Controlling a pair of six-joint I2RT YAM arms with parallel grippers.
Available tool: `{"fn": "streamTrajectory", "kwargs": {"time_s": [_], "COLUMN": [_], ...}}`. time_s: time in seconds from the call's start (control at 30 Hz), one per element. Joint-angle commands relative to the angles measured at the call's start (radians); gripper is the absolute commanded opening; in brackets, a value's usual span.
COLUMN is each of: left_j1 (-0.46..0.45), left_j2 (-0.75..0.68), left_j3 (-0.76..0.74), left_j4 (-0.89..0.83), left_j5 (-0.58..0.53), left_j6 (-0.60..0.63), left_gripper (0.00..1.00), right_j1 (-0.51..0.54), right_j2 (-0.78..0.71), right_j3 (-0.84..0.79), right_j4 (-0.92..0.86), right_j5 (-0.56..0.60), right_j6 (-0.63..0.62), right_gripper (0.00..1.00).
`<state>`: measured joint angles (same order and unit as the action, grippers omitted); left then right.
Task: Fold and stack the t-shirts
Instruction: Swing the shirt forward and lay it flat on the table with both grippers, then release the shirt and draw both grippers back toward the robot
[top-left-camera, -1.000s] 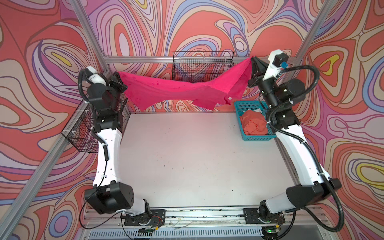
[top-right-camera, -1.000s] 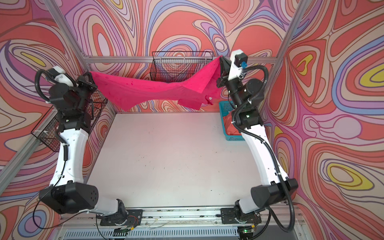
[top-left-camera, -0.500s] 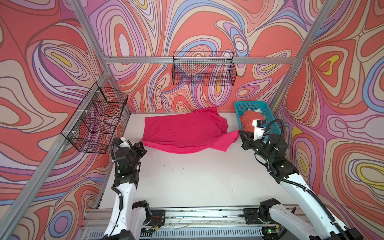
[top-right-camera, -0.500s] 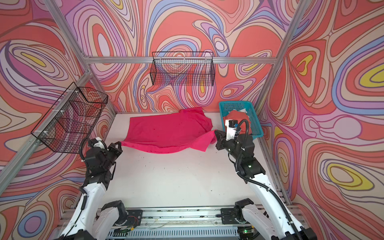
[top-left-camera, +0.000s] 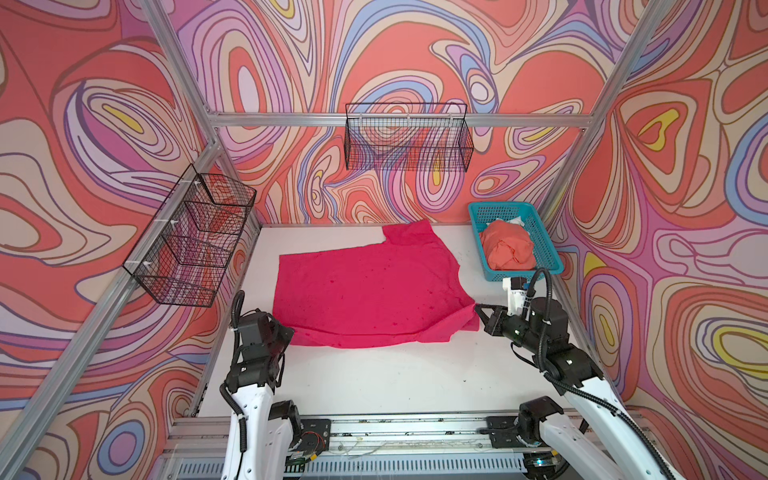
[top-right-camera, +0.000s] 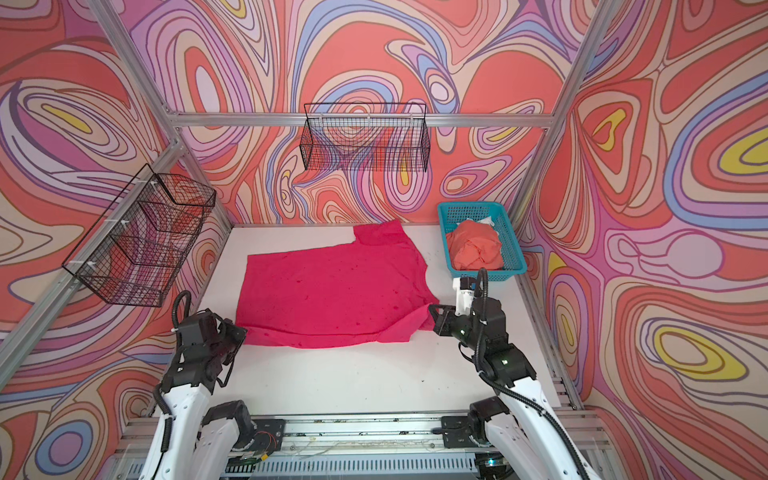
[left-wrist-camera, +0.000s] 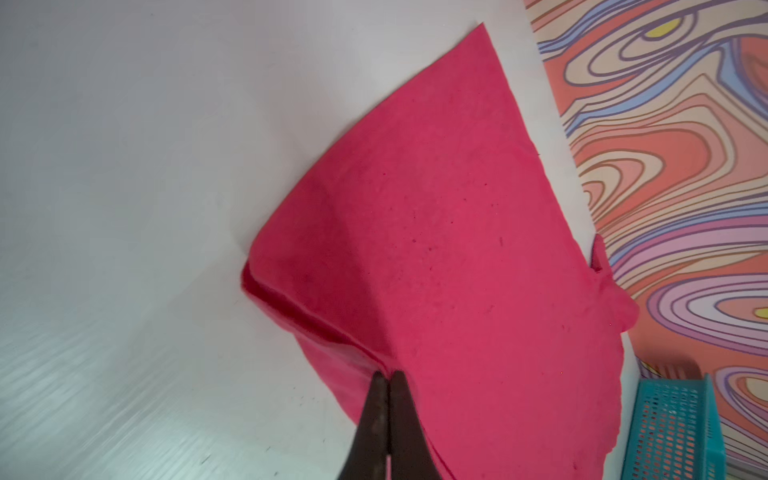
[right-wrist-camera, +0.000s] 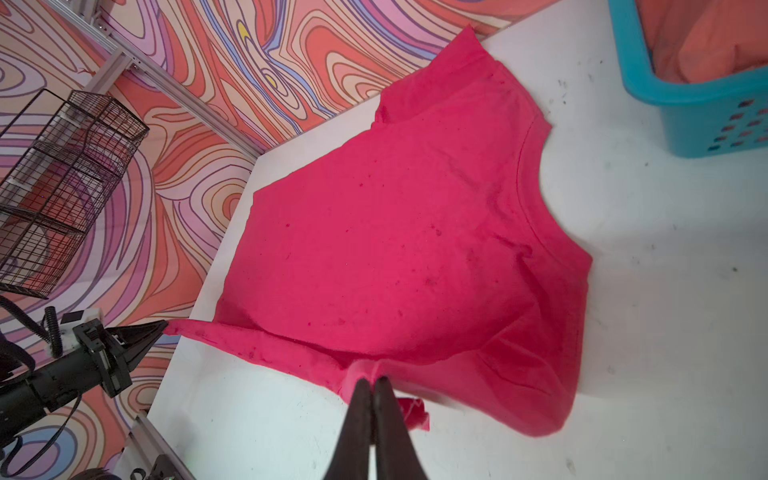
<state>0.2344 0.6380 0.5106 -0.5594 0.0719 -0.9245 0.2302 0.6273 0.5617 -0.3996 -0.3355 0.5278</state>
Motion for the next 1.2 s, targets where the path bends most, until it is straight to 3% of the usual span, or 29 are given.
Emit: {"fn": "streamTrajectory", "kwargs": {"time_s": [0.0,0.37,0.9,0.97,1.0,1.1,1.17], "left_j1": [-0.010,-0.013,-0.032,-0.031,-0.032,-0.032,-0.035], "left_j2": [-0.043,-0.054,-0.023,-0.023,-0.025,-0.025,-0.015], "left_j3": [0.062,0.069,0.079,0.093,0.105,0.162,0.194], "left_j4": [-0.227,-0.395,-0.447,-0.495,-0.512,-0.546,-0.546], "left_j5": [-0.087,-0.147,-0.253,-0.282,-0.294,-0.329,-0.343], "left_j6": [-0.054,-0.119,-0.146,-0.175,-0.179,-0.171,-0.154], "left_gripper": [0.00,0.00,0.00,0.22,0.34,0.42,0.53], "right_j1": [-0.003,-0.003,-0.002,-0.002,-0.002,-0.002,-0.003], "right_j2": [-0.060,-0.128,-0.134,-0.120,-0.110,-0.089,-0.072], "right_j3": [-0.014,-0.016,-0.140,-0.152,-0.148,-0.111,-0.075], "right_j4": [-0.171,-0.396,-0.566,-0.548,-0.547,-0.543,-0.536], "right_j5": [0.009,-0.025,0.005,-0.015,-0.014,0.008,0.027], "right_j6": [0.068,0.143,0.235,0.232,0.234,0.225,0.220], "right_gripper": [0.00,0.00,0.00,0.03,0.12,0.31,0.44]}}
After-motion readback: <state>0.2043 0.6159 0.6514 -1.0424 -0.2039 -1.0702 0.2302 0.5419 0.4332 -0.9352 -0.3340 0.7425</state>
